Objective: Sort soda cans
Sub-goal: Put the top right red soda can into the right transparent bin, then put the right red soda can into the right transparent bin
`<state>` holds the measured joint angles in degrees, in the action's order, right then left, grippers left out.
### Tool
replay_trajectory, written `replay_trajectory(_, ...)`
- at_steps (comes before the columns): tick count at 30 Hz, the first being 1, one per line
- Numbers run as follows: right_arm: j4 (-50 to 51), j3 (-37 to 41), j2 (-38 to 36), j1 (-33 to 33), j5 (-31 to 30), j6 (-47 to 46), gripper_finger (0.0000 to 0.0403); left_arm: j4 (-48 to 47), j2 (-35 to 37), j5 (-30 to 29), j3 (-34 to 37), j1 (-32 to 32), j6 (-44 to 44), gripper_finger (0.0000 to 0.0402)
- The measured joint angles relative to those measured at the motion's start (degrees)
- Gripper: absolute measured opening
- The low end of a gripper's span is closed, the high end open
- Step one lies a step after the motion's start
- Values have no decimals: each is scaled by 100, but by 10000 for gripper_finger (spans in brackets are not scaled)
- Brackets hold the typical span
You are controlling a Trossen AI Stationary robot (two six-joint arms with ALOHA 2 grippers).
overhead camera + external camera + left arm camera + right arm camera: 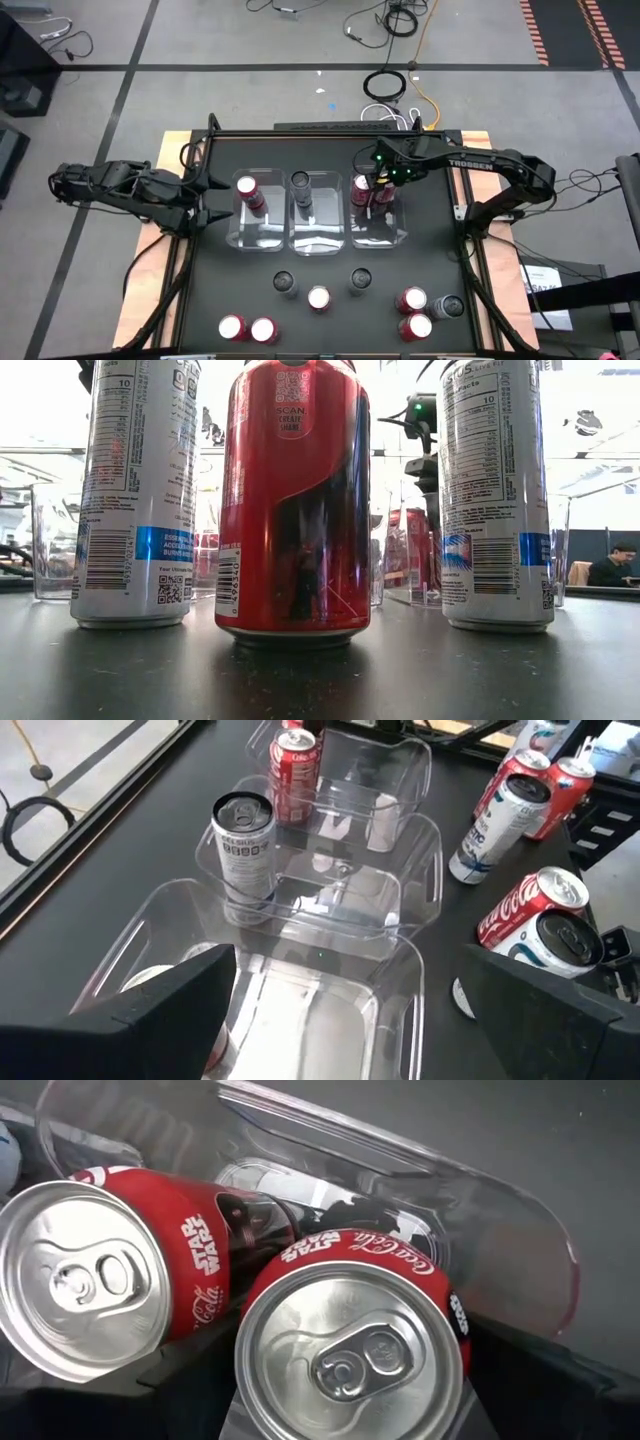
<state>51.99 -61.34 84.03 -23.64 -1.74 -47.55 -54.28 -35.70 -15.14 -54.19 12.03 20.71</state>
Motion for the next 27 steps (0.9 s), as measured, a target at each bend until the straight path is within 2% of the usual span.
replay_trajectory(7,25,-109,-381,1,-9,-82,346,-8,0,0,0,0,27,389)
replay_trajectory(16,188,-247,-1553,253,-31,-613,347,-2,-2,-11,0,-2,115,389)
replay_trajectory(22,596,-249,-2177,1342,-748,-1906,347,48,-70,-11,0,0,142,389)
replay_trajectory(27,863,-249,-2182,2589,-1148,-3249,347,393,-109,-11,0,0,42,389)
